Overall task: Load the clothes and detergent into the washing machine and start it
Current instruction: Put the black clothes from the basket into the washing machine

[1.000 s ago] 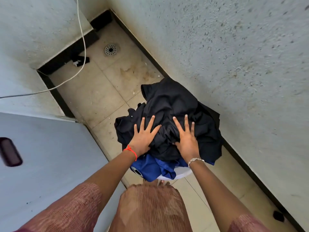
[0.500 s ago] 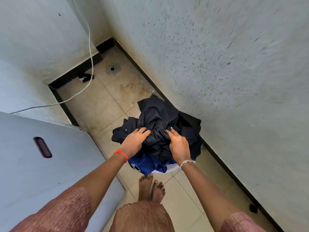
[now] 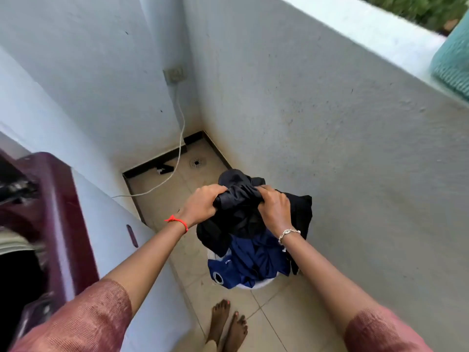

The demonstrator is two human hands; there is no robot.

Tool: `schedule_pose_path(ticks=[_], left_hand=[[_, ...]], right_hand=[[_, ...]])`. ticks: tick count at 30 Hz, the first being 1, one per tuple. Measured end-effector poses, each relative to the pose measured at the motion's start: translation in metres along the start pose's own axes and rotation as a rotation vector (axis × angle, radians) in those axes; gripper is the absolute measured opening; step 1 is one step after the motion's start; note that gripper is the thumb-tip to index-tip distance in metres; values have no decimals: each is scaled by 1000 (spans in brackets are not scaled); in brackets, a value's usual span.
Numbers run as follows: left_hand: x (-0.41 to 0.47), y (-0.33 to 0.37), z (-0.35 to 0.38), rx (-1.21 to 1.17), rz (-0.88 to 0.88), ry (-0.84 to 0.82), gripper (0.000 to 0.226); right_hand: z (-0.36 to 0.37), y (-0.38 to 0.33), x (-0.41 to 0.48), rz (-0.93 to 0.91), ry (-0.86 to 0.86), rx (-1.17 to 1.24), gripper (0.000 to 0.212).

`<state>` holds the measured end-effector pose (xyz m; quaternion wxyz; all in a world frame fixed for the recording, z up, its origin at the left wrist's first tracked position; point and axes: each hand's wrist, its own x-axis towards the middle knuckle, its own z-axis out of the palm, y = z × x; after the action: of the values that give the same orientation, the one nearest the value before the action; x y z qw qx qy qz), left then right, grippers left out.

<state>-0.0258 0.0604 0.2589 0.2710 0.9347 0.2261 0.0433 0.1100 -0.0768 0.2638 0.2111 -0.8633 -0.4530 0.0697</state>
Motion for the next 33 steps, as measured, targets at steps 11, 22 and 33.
schedule_pose_path(ticks=[11, 22, 33], left_hand=[[-63, 45, -153, 3, -47, 388, 34], [-157, 56, -267, -32, -53, 740, 23], [-297, 28, -362, 63, -66, 970, 30]], right_hand=[[-114, -118, 14, -271, 270, 132, 35], [-179, -253, 10, -496, 352, 414, 19], [-190, -419, -40, -723, 367, 658, 22]])
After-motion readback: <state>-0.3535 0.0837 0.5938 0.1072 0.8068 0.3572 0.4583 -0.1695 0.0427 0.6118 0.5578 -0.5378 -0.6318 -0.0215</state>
